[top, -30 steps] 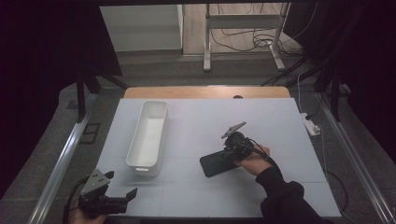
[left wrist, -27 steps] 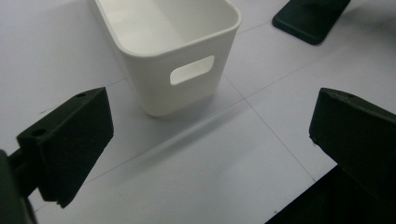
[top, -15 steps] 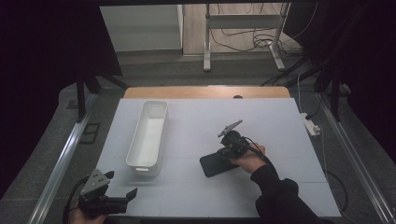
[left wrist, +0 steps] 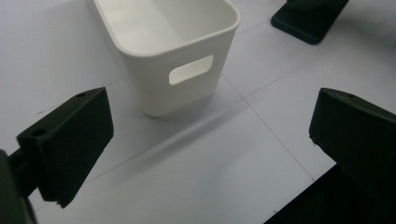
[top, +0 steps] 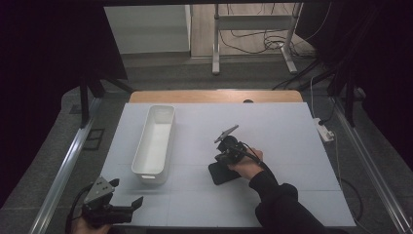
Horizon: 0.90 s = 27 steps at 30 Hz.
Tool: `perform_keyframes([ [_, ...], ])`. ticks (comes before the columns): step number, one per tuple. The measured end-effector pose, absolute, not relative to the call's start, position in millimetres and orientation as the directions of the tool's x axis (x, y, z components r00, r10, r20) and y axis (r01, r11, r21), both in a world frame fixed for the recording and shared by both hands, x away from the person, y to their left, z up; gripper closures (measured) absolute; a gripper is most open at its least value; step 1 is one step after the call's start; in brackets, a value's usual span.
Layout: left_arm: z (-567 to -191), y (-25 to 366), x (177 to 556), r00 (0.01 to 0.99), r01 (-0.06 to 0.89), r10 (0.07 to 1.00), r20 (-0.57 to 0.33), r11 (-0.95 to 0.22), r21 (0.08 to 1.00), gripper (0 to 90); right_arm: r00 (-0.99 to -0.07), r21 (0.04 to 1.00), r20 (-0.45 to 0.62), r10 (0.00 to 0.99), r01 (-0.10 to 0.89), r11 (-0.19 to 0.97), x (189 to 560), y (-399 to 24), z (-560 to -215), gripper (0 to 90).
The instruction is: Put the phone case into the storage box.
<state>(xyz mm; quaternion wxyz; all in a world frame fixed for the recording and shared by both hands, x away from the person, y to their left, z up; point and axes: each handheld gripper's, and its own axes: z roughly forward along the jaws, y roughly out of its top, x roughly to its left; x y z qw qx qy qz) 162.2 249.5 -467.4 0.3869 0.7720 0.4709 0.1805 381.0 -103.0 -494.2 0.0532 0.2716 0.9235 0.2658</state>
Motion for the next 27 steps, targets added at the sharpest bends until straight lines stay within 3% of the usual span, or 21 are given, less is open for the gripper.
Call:
perform_keyframes([
  [27, -467.4, 249.2, 162.1, 0.496, 0.585, 0.864, -0.082, -0.263, 0.767, 0.6, -0.848, 0.491, 0.049, 0.527, 0.480, 0.727, 382.0, -77.0, -510.6, 89.2],
])
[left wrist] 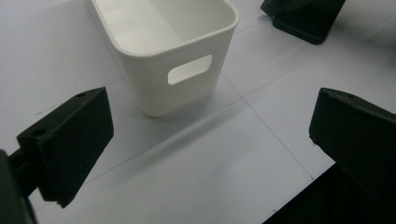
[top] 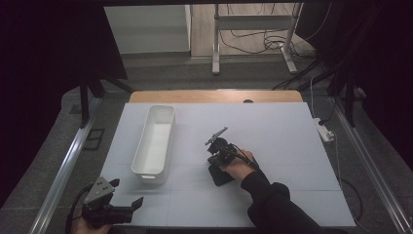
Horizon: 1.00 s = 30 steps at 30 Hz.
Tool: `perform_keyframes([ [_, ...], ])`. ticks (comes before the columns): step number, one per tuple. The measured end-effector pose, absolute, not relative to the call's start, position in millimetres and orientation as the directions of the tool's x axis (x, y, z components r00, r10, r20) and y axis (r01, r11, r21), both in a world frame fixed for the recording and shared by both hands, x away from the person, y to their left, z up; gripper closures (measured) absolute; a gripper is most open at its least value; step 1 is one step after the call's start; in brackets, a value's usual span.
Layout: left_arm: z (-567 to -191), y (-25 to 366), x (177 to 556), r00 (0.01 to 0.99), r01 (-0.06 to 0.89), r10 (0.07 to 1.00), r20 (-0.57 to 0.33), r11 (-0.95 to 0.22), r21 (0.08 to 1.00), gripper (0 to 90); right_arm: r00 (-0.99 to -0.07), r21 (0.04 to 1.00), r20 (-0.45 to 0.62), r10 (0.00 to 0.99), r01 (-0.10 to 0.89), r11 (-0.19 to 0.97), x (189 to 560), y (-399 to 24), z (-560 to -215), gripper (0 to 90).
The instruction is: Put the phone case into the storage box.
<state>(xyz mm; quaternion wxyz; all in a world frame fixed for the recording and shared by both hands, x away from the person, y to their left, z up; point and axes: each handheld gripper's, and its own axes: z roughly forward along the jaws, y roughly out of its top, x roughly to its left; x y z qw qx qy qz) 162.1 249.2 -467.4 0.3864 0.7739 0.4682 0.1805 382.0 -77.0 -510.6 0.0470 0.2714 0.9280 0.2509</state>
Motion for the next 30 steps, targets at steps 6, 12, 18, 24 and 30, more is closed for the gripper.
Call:
perform_keyframes([
  [6, -467.4, 248.8, 161.9, 0.497, 0.584, 0.864, -0.082, -0.263, 0.768, 0.6, -0.850, 0.484, 0.060, 0.523, 0.483, 0.730, 376.3, -79.3, -510.3, 89.2],
  [12, -467.2, 248.7, 161.6, 0.500, 0.583, 0.862, -0.081, -0.266, 0.768, 0.6, -0.855, 0.469, 0.068, 0.513, 0.481, 0.740, 366.4, -86.1, -511.0, 89.2],
  [18, -467.2, 248.8, 161.6, 0.500, 0.582, 0.863, -0.080, -0.266, 0.768, 0.6, -0.858, 0.462, 0.071, 0.508, 0.480, 0.746, 358.8, -91.8, -510.3, 89.2],
  [24, -467.1, 248.5, 161.4, 0.501, 0.580, 0.862, -0.077, -0.268, 0.769, 0.6, -0.860, 0.452, 0.077, 0.505, 0.481, 0.751, 351.1, -99.1, -509.3, 89.1],
  [30, -467.0, 249.0, 161.3, 0.502, 0.579, 0.861, -0.080, -0.266, 0.771, 0.6, -0.859, 0.452, 0.089, 0.505, 0.486, 0.748, 345.5, -104.9, -509.3, 89.2],
])
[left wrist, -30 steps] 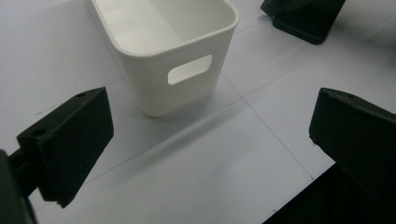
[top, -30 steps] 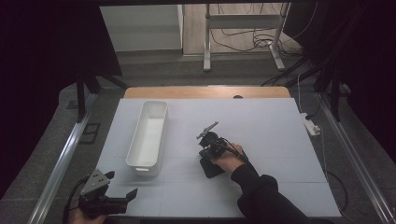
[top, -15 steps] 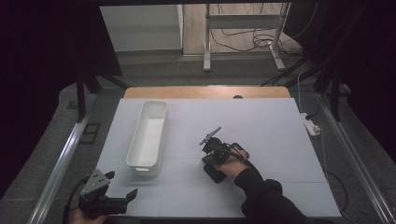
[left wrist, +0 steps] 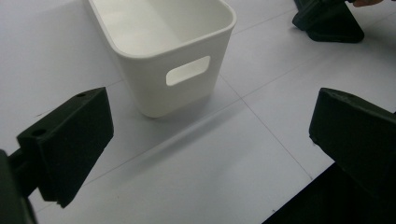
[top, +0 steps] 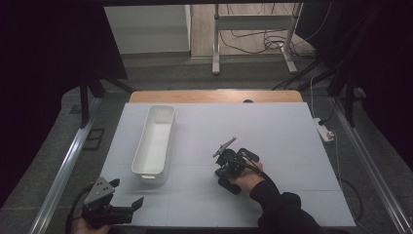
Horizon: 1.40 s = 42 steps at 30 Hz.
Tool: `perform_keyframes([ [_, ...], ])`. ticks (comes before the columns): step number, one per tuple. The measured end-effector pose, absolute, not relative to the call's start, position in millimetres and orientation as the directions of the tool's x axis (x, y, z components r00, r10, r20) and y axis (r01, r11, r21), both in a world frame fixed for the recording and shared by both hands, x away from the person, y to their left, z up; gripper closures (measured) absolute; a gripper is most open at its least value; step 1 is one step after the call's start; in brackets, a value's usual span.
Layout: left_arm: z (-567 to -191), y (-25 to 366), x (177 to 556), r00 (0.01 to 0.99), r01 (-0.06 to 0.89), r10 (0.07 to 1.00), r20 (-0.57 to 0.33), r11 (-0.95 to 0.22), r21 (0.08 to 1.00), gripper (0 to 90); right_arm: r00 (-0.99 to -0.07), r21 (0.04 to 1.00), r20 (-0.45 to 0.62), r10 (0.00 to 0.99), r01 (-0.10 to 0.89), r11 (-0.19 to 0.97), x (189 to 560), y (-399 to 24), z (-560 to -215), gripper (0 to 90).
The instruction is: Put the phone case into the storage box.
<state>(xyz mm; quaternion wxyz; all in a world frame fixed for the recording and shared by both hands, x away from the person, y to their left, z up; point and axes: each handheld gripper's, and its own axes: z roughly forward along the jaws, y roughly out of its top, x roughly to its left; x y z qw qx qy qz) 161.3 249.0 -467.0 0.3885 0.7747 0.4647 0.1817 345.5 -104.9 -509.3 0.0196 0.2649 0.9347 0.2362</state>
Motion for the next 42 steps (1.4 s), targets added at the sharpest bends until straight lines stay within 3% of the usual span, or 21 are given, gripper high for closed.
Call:
perform_keyframes([
  [42, -466.9, 248.0, 161.9, 0.504, 0.578, 0.860, -0.078, -0.268, 0.771, 0.6, -0.830, 0.426, 0.068, 0.554, 0.526, 0.736, 311.0, -182.0, -503.6, 89.2],
])
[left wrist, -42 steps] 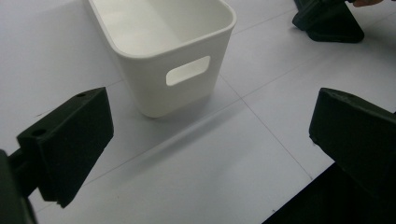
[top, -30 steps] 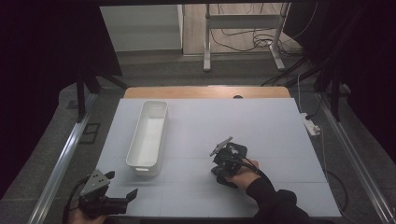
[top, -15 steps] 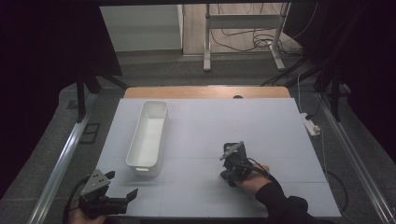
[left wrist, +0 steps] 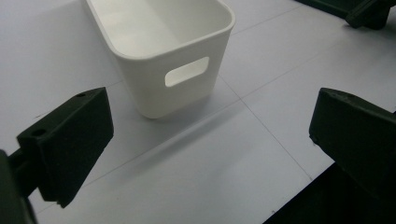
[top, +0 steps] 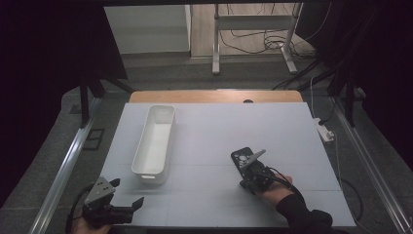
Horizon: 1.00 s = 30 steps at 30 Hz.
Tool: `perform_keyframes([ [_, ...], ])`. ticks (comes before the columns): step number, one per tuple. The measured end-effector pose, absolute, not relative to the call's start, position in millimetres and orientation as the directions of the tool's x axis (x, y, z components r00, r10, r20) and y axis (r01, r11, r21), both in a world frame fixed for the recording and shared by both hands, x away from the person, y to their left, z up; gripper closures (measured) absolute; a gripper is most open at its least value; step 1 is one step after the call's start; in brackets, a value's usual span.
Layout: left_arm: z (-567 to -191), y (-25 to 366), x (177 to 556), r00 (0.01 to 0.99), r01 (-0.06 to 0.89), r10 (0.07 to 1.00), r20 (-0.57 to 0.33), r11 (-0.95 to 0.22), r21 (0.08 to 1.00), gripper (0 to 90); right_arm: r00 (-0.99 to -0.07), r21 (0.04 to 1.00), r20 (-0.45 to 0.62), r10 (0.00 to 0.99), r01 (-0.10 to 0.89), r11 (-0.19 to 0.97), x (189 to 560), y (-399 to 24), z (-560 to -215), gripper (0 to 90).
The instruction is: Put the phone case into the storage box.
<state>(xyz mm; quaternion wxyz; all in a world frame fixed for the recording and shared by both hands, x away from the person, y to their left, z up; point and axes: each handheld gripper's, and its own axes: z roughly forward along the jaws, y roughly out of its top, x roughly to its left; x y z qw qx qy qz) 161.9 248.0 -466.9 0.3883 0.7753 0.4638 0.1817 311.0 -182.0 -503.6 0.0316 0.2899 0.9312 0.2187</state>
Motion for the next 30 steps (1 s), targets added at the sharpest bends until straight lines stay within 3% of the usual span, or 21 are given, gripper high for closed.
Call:
perform_keyframes([
  [27, -467.0, 247.6, 162.6, 0.506, 0.577, 0.859, -0.076, -0.272, 0.770, 0.6, -0.780, 0.438, 0.075, 0.621, 0.585, 0.682, 313.3, -213.3, -499.2, 89.1],
  [30, -467.1, 247.3, 162.6, 0.507, 0.578, 0.858, -0.076, -0.273, 0.769, 0.6, -0.785, 0.460, 0.072, 0.615, 0.573, 0.678, 312.1, -212.2, -493.8, 85.0],
])
